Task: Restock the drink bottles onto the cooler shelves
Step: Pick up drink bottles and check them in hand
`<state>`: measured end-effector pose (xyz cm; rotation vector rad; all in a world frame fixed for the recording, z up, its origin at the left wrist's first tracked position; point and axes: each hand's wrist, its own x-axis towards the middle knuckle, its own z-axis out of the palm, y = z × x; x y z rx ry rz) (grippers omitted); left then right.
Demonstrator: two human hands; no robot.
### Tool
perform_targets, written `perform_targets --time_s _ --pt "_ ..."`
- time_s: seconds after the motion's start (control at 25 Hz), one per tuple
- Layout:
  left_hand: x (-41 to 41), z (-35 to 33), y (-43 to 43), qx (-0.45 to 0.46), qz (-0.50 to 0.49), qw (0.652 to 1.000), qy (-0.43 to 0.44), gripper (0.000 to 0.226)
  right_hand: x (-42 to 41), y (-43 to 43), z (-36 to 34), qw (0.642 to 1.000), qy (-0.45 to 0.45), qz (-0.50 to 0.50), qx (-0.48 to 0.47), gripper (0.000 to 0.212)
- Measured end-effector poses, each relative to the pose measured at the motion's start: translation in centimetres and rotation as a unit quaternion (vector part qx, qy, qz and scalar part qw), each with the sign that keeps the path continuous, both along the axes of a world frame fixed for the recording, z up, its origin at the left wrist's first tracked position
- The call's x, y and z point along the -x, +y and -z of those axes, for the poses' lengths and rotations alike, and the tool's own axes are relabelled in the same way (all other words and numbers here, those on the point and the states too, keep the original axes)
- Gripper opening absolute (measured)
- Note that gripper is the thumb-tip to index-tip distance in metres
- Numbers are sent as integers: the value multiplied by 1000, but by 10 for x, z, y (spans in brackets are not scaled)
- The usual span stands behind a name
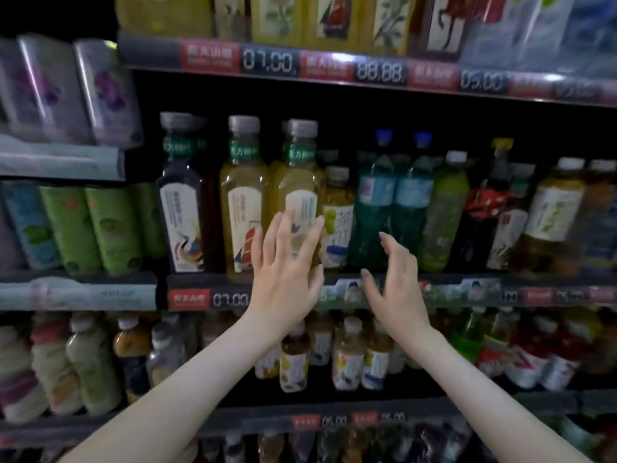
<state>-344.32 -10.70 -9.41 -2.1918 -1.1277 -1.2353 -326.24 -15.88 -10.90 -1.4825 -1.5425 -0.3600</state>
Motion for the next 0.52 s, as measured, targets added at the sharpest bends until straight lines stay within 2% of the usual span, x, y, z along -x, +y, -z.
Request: perform_targets --time_s 0.16,0.28,0.52 --pt "-21 -29 28 -40 -98 994 13 72 -13 35 -35 994 -87 -40 -44 72" --pt "-24 -42 40 -71 -147 986 27 72 0 58 -63 987 -154 -18 -41 81" --pt "-18 -48 48 -117 -155 979 55 69 13 83 -109 965 -247 47 79 80"
